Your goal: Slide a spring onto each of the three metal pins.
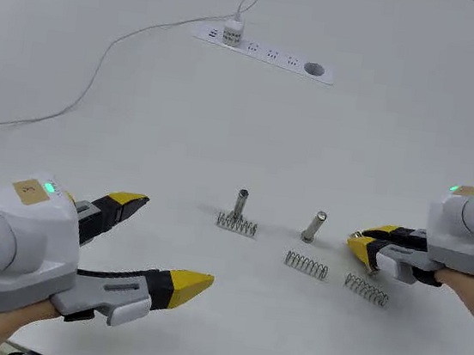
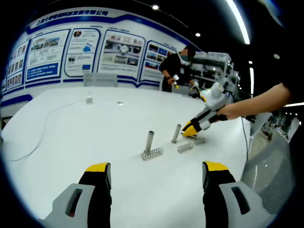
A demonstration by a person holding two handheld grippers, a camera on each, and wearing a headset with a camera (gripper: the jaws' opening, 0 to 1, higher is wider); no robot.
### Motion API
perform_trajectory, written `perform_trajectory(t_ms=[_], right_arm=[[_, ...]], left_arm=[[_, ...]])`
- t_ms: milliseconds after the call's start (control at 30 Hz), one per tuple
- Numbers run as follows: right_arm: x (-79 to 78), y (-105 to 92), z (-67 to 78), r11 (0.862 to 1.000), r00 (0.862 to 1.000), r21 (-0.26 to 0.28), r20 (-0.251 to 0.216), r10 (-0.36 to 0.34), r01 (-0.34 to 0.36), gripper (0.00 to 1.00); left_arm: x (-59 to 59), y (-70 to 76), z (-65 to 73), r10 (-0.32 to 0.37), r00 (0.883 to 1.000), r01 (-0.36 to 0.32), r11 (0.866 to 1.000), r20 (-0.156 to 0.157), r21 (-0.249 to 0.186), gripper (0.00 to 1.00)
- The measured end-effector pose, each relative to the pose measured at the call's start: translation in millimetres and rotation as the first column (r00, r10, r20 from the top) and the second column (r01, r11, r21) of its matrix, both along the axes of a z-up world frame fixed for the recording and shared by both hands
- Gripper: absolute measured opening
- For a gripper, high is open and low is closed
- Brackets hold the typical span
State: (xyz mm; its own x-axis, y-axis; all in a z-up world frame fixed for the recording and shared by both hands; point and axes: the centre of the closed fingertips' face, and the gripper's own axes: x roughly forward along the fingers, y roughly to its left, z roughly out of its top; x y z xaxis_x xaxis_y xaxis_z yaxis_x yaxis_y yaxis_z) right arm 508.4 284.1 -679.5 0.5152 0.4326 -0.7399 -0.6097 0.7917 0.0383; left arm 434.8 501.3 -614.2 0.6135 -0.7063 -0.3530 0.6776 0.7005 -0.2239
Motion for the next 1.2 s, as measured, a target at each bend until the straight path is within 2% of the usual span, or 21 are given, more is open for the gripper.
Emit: perform_trajectory(t_ms=[233,533,600,667,867,1100,1200], right_arm=[[3.2,-0.7,-0.7,0.999,1.000,-0.039,-0.002,-0.010,0.010,0.14],[3.1,1.6,-0.1,0.999,0.999,-0.039,-0.038,-0.035,0.033,0.09],[2.6,2.2,0.0,0.998,0.999,-0.054,-0.037,-0.034,0.031,0.09],[3.0,1.4,0.0,0.997,0.997,-0.048,-0.040,-0.059,0.057,0.08],[-0.1,-0.4,1.2,0.996,0.996,-0.046,-0.047,-0.077,0.075,0.08],[-3.6,-3.8,6.1,0.995,0.995,-0.028,-0.030,-0.100,0.099,0.08],[-3.7,-4.2,11.0,0.996,0.996,-0.029,-0.007,-0.089,0.089,0.08]], left_arm=[[-1.0,-0.6,-0.8,-0.005,1.000,0.005,1.000,-0.003,0.001,0.80],[-2.1,-2.3,-0.5,-0.014,1.000,0.014,1.000,0.001,0.002,0.79],[-2.6,-2.6,-1.0,-0.018,1.000,0.018,1.000,0.000,0.004,0.79],[-3.0,-2.7,-2.0,-0.022,1.000,0.022,1.000,-0.002,0.007,0.79],[-4.1,-3.8,-3.4,-0.034,0.999,0.034,0.999,-0.002,0.014,0.79],[-6.0,-7.1,-2.6,-0.050,0.999,0.050,0.999,0.002,0.010,0.78],[-5.9,-6.6,-3.3,-0.050,0.999,0.050,0.999,0.001,0.013,0.78]])
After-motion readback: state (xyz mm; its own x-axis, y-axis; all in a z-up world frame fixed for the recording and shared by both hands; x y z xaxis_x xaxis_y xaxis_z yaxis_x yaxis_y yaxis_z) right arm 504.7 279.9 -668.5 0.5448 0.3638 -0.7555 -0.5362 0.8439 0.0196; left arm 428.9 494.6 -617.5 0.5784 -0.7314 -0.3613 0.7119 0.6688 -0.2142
